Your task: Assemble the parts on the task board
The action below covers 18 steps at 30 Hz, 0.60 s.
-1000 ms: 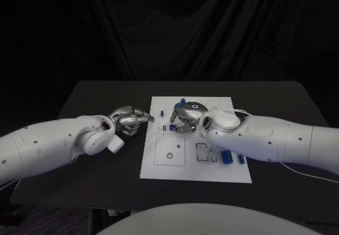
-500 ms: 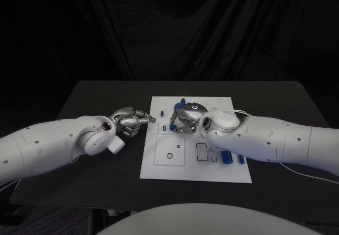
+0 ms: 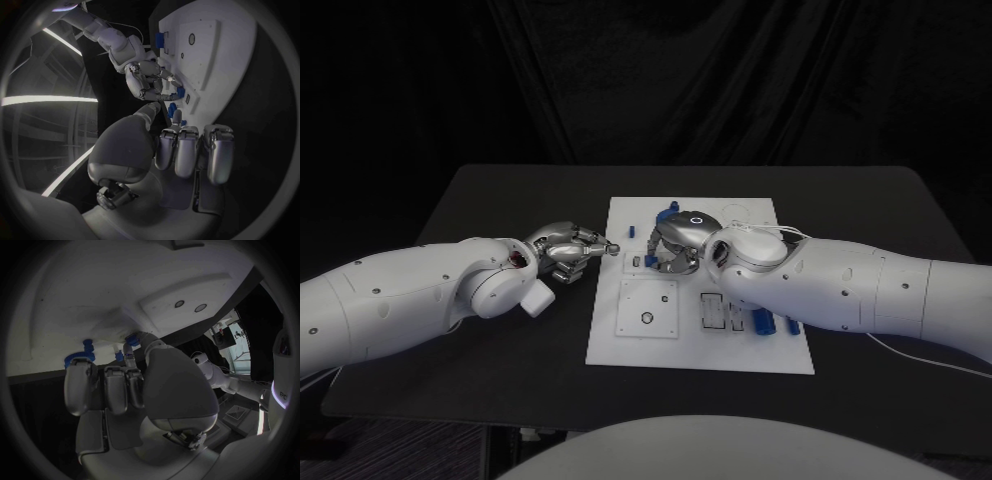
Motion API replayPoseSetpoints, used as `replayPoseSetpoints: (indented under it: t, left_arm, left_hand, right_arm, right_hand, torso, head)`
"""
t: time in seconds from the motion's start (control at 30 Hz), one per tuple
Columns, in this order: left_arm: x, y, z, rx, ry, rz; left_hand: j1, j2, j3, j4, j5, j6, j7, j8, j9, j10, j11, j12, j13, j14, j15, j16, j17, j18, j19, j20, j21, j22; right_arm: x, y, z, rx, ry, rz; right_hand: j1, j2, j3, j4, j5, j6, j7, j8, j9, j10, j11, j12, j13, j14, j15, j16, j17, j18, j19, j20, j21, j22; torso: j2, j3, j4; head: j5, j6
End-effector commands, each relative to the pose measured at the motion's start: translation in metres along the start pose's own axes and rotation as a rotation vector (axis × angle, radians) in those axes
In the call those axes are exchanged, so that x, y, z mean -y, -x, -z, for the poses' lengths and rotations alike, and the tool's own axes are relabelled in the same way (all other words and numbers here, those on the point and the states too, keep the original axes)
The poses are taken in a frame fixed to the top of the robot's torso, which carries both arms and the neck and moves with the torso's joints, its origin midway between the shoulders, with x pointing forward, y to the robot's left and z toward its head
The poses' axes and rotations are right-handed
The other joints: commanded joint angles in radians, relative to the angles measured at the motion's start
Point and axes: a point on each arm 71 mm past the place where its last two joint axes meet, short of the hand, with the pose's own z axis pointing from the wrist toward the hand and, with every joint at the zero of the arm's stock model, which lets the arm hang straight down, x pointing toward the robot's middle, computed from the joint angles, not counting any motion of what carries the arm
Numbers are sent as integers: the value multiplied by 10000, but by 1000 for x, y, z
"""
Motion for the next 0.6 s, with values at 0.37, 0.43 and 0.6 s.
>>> replayPoseSetpoints:
  t: [0.37,0.43,0.6]
  left_arm:
    - [-2,-7,-2,-443,55,118]
    - [-3,-7,-2,-472,65,128]
    - [-4,-9,-2,-554,74,147]
  left_hand:
    - [123,75,-17,53,-3,-36,-40,91,-27,956,50,-63,2541,833,63,-35,2253,-120,832,75,-6,2579]
    - [139,94,-14,63,13,-34,-43,105,-33,950,49,-68,2535,834,62,-35,2254,-118,822,77,-4,2576]
    - [197,142,-4,89,85,-23,-51,148,-59,943,41,-75,2529,827,57,-38,2241,-114,780,82,2,2563]
  right_arm:
    - [2,-2,5,584,262,-263]
    - [2,0,7,839,337,-397]
    - [1,5,13,1418,557,-651]
  right_hand:
    - [67,158,73,-294,346,527,-234,441,558,1041,-234,54,2633,887,-214,-22,1951,-94,309,-227,-11,2047]
    - [67,158,73,-294,346,527,-235,441,559,1041,-234,54,2633,887,-214,-22,1951,-94,309,-227,-11,2047]
    - [12,158,54,-288,352,560,-263,484,637,1041,-257,54,2633,880,-233,-43,1921,-91,303,-246,-24,2043]
  torso:
    - [0,2,1]
    - [-1,1,0]
    - [1,2,0]
  head:
    - [-19,2]
    - [-22,2]
    - [-23,2]
